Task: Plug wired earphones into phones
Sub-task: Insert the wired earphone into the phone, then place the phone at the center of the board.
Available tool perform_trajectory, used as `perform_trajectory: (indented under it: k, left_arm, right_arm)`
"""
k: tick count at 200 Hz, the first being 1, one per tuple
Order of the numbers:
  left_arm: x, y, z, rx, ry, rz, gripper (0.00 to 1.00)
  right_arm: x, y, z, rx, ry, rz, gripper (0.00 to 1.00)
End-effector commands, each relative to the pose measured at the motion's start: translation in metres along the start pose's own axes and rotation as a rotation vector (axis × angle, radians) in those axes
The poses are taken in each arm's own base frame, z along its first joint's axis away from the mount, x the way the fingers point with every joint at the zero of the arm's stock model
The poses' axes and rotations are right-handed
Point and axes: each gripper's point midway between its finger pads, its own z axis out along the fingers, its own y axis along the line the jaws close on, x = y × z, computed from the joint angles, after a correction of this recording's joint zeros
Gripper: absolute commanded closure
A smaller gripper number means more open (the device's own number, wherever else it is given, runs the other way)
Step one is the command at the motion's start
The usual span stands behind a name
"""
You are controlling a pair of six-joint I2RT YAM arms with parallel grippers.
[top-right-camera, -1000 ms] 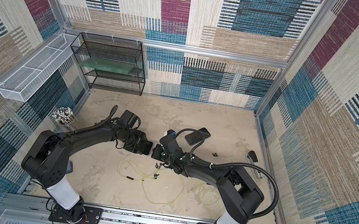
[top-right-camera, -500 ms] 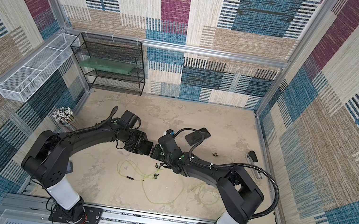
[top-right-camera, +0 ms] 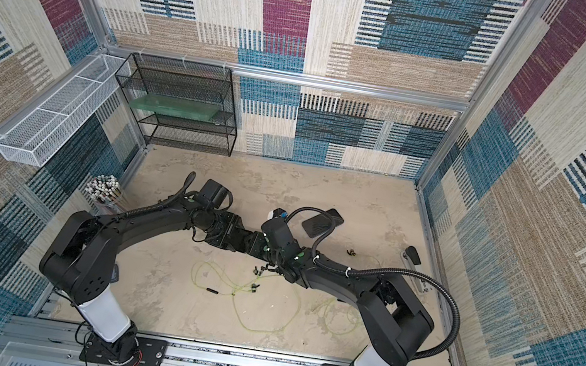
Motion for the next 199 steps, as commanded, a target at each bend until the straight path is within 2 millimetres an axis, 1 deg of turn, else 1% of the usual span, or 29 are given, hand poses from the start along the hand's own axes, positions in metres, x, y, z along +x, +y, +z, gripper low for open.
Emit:
perform_trajectory:
  k: [1, 19, 26, 41, 54, 60, 72, 89, 116, 124, 135, 145, 155, 167, 182, 193, 199]
  left_arm:
    - [-0.006, 0.007, 0.002, -0.044, -0.016, 0.038, 1.00]
    - [-0.017, 0.007, 0.001, -0.063, -0.060, 0.063, 1.00]
    - [-0.024, 0.007, -0.001, -0.082, -0.090, 0.083, 1.00]
    - [-0.041, 0.007, -0.009, -0.135, -0.164, 0.150, 1.00]
    - [-0.055, 0.006, -0.018, -0.188, -0.215, 0.214, 1.00]
    - [-0.060, 0.005, -0.023, -0.208, -0.234, 0.250, 1.00]
    - [-0.068, 0.002, -0.030, -0.250, -0.253, 0.339, 1.00]
    - [-0.076, -0.001, -0.036, -0.307, -0.251, 0.469, 1.00]
    - [-0.087, 0.007, -0.040, -0.415, -0.234, 0.640, 0.99]
    - [-0.089, 0.007, -0.041, -0.427, -0.225, 0.692, 0.99]
    - [-0.097, 0.010, -0.046, -0.460, -0.235, 0.722, 0.99]
    - [-0.101, 0.007, -0.050, -0.457, -0.249, 0.765, 0.99]
    - [-0.102, 0.004, -0.054, -0.457, -0.253, 0.806, 0.98]
    - [-0.101, -0.001, -0.055, -0.460, -0.233, 0.859, 0.97]
    - [-0.102, -0.005, -0.059, -0.500, -0.221, 0.916, 0.97]
    - [-0.102, -0.007, -0.065, -0.520, -0.206, 0.958, 0.98]
    - [-0.103, -0.008, -0.070, -0.534, -0.210, 0.977, 0.98]
  right_arm:
    - [-0.002, -0.016, -0.011, 0.051, 0.011, 0.010, 0.43]
    - [-0.008, -0.031, -0.022, 0.099, 0.016, 0.021, 0.35]
    - [-0.013, -0.038, -0.028, 0.126, 0.012, 0.027, 0.33]
    - [-0.029, -0.062, -0.044, 0.203, 0.006, 0.058, 0.27]
    - [-0.045, -0.084, -0.060, 0.274, -0.015, 0.093, 0.26]
    - [-0.053, -0.094, -0.068, 0.306, -0.040, 0.110, 0.24]
    - [-0.065, -0.112, -0.081, 0.349, -0.071, 0.149, 0.21]
    - [-0.077, -0.133, -0.097, 0.395, -0.099, 0.195, 0.21]
    - [-0.083, -0.154, -0.118, 0.460, -0.108, 0.211, 0.20]
    - [-0.082, -0.160, -0.124, 0.474, -0.100, 0.216, 0.20]
    - [-0.078, -0.170, -0.132, 0.491, -0.082, 0.233, 0.21]
    - [-0.077, -0.178, -0.141, 0.505, -0.078, 0.243, 0.22]
    - [-0.077, -0.182, -0.146, 0.490, -0.077, 0.233, 0.25]
    - [-0.082, -0.177, -0.145, 0.447, -0.066, 0.199, 0.32]
    - [-0.082, -0.161, -0.132, 0.390, 0.015, 0.081, 0.39]
    - [-0.073, -0.158, -0.124, 0.418, 0.105, -0.026, 0.45]
    - [-0.066, -0.156, -0.119, 0.430, 0.168, -0.098, 0.45]
